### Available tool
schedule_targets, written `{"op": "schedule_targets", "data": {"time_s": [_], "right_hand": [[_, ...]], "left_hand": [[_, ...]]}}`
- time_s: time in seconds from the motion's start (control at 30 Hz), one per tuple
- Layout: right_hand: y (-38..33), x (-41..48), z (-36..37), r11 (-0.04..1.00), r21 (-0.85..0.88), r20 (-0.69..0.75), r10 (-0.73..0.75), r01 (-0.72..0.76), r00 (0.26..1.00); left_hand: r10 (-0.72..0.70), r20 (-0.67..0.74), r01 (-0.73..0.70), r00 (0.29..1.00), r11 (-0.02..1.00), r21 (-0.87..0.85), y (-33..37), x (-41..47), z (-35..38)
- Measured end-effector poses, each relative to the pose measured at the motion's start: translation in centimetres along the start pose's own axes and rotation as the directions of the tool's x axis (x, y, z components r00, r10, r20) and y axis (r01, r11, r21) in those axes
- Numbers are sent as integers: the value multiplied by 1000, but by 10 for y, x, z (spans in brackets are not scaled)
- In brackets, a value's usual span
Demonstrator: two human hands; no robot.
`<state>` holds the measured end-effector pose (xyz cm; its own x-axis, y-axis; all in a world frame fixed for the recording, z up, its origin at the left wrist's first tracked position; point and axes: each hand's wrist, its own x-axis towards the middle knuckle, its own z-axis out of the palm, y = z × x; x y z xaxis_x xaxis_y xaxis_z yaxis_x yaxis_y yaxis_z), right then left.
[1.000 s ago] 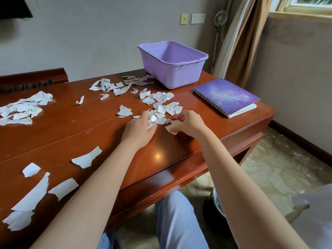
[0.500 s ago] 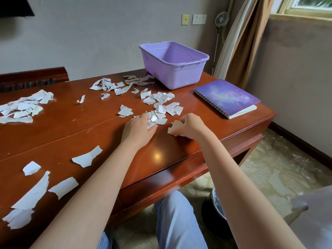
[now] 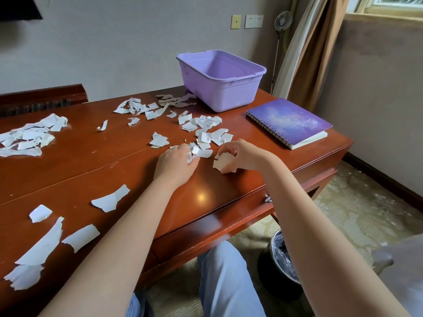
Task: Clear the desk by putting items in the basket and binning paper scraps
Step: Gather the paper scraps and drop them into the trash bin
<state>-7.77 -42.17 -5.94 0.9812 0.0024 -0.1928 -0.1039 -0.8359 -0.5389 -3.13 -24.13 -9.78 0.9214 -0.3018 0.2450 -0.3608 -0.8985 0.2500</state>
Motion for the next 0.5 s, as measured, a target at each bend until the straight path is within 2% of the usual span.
{"op": "schedule_targets", "data": {"time_s": [0.17, 0.3, 0.5], "right_hand": [[-2, -13, 5, 999, 33, -2, 21, -21, 1000], [-6, -17, 10, 998, -8, -14, 60, -60, 998], [-9, -22, 17, 998, -24, -71, 55, -57, 996]], "left_hand": [[16, -8, -16, 1000, 999, -34, 0, -2, 0], [-12, 28, 13, 1000, 999, -41, 1, -2, 0], [-105, 62, 101, 993, 993, 60, 9, -3, 5]]}}
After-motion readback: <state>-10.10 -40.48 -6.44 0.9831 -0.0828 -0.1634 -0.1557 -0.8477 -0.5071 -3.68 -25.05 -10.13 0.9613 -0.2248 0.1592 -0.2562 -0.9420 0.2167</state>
